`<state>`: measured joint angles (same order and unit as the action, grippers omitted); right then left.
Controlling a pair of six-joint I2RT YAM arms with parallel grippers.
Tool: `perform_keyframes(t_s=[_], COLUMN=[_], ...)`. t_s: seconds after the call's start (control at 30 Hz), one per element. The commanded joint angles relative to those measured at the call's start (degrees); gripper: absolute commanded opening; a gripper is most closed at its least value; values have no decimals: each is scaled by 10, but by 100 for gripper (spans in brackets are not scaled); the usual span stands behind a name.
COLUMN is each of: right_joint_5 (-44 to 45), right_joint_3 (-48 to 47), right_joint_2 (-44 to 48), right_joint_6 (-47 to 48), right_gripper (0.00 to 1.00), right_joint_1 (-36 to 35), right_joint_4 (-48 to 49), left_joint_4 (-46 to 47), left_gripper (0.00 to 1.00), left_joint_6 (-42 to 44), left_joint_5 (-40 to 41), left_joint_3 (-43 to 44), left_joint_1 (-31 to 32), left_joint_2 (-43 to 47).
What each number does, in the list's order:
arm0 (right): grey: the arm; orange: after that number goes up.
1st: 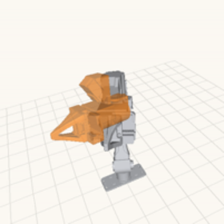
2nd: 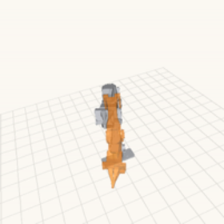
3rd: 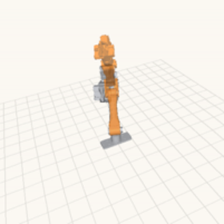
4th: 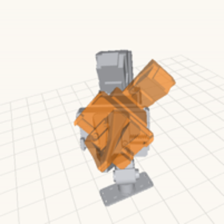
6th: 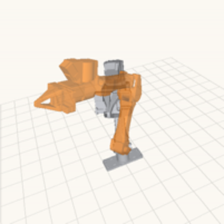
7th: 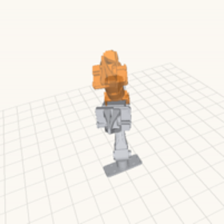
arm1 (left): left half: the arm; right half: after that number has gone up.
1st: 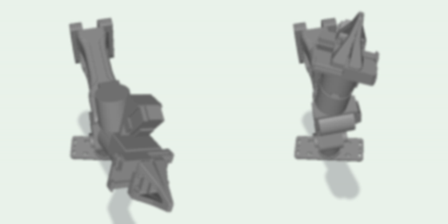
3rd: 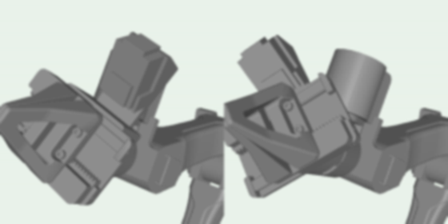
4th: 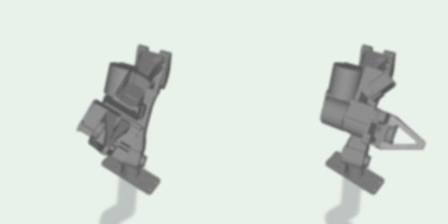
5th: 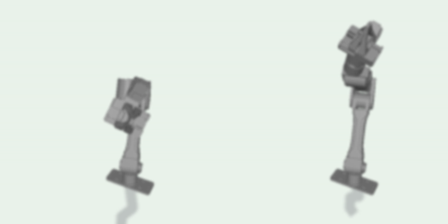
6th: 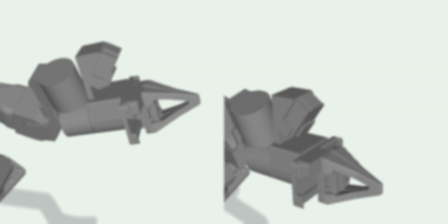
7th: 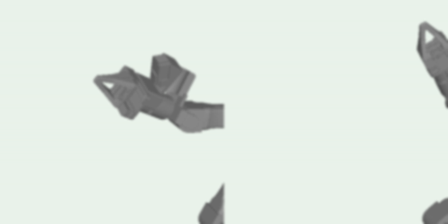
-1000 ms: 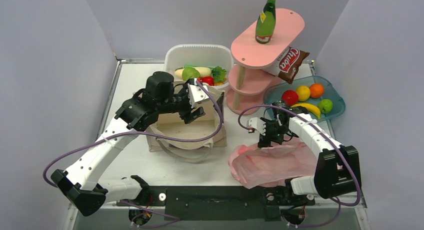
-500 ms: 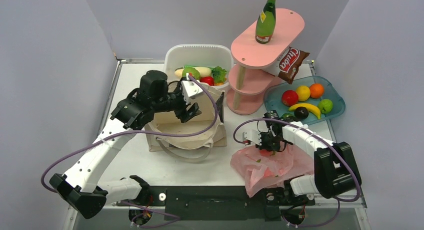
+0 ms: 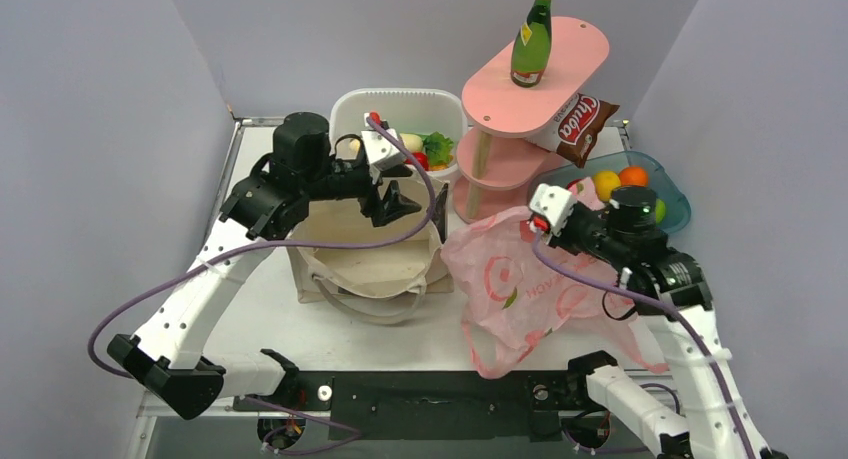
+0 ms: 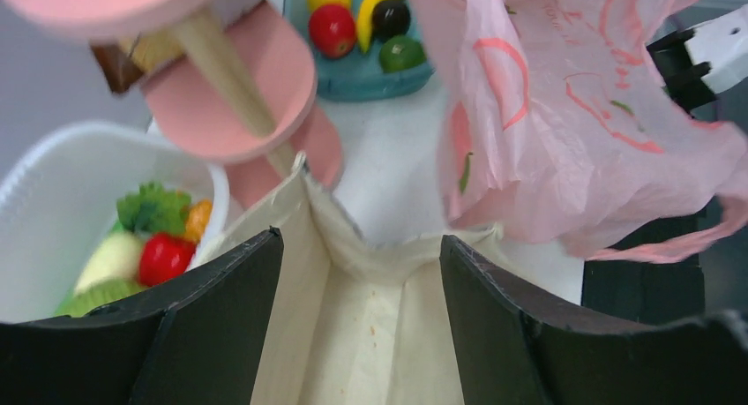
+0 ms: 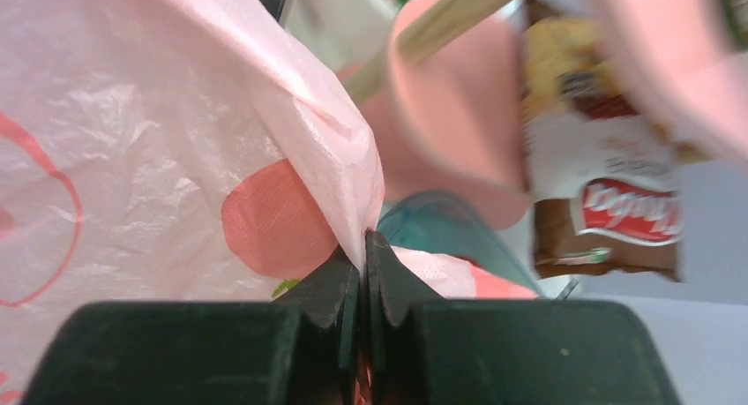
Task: Untie the knot of the grocery bags and take out the mixed food
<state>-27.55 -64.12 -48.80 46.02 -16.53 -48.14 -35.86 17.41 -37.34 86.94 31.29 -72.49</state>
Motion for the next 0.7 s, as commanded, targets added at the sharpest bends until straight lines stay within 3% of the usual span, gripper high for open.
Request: perform_keyframes(t_s=[0.0,0.17,0.2,0.23,0.43,0.57,0.67], right_joint_5=[-56,-99,-114,-127,-148,-147,-148], right_joint_3=[-108,-191,-198,-197,-162,-152,-155], right_joint_2=[29,25,21,19,-2,-14,-26], right_joint_6=[-145,-268,-310,-329,-465,-497,-500], right_gripper=[0,0,0,0,0,0,0], right_joint_1=[2,-3,-5,-12,-64,-108,-139], right_joint_4=[30,102,116,140,247,289,307], left_joint_4=[11,108,121,136,179,236,203], left_gripper=[65,71,80,82,84,84,88], left_joint_6=[47,17,10,6,-47,-56,-28], left_joint_5=[-22,42,35,28,16,62,55], left_joint_3=[75,91,93,106,169,154,170], left_joint_1=[69,145,151,161,207,226,245], left_joint_2=[-18,-31,-38,-45,-115,-119,-128])
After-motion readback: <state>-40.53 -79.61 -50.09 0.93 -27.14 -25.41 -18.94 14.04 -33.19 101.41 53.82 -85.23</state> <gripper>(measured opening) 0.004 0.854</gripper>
